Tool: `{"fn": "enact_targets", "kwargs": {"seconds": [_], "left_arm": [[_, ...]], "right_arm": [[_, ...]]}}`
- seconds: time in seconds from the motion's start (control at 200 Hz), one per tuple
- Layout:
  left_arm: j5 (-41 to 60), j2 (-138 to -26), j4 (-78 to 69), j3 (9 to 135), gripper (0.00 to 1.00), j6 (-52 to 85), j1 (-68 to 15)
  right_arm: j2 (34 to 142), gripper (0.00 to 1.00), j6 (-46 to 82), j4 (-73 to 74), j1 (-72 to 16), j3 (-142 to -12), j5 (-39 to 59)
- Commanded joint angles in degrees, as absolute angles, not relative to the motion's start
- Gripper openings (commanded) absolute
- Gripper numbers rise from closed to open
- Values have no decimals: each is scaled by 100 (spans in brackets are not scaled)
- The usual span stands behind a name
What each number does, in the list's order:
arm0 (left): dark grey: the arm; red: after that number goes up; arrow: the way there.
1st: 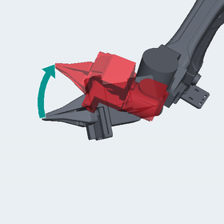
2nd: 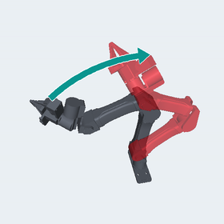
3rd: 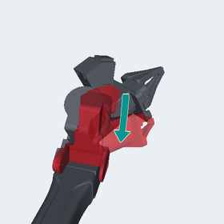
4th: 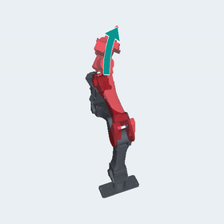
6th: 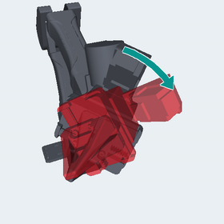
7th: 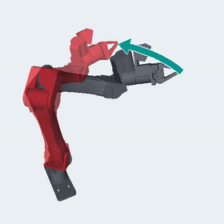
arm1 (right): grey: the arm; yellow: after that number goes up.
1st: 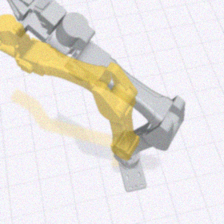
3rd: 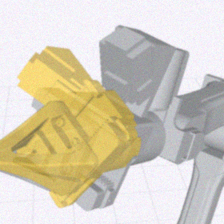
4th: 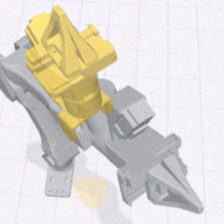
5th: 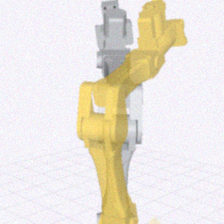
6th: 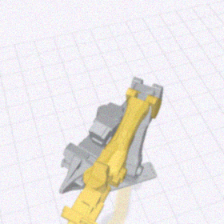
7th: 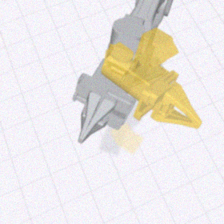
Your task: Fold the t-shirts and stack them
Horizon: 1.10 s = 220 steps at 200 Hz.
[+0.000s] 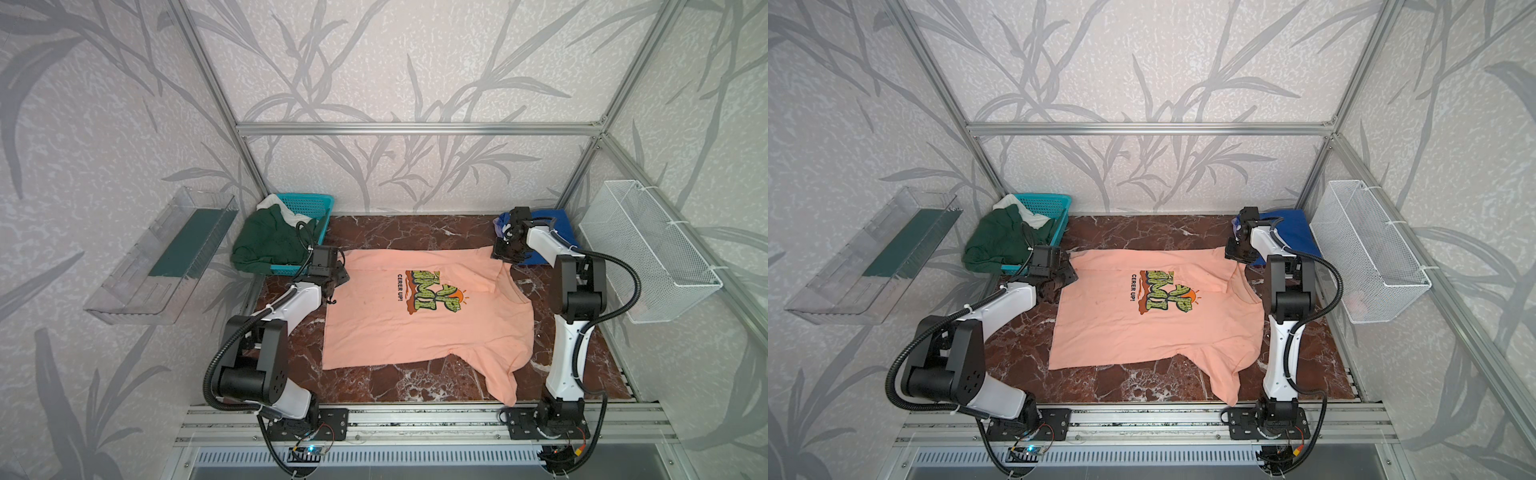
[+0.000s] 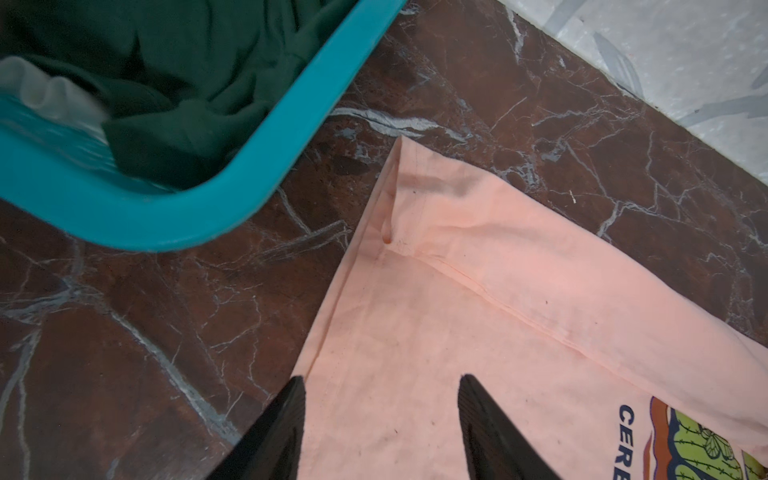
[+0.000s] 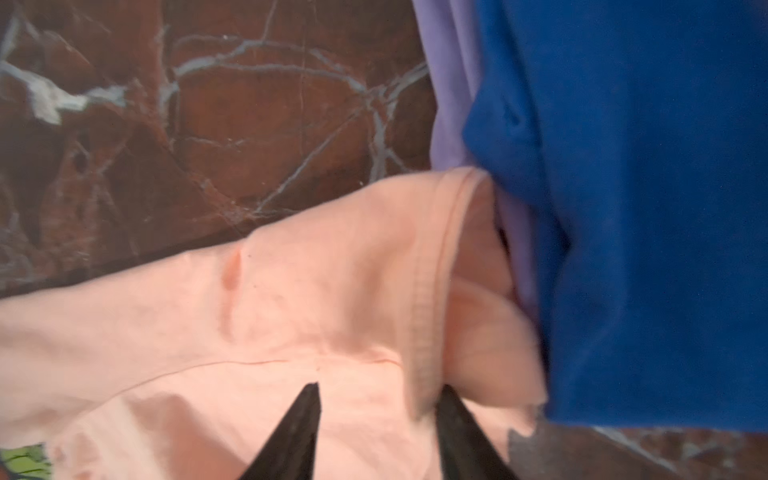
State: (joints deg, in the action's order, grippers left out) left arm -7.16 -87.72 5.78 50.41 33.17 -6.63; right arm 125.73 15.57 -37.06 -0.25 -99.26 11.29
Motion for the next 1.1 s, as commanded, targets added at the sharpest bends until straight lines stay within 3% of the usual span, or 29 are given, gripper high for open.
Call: {"fn": "enact_targets", "kwargs": {"seconds": [0.0, 0.275, 0.71, 1.095], "left_arm": [[-849, -8985, 535, 5184, 60, 3242, -632], [-812, -10016, 685, 5967, 58, 3169, -611], [-985, -10861, 968, 6747, 44, 3209, -399], [-1090, -11329, 1218, 7005, 44, 3182, -399]], "right_arm": [[11997, 63, 1630, -3425, -34, -9594, 1985], [11063, 79, 1756, -3310, -18, -8685, 2045], [10147, 79, 1863, -3152, 332, -7530, 2264], [10057, 79, 1872, -3209, 334, -7526, 2438]]}}
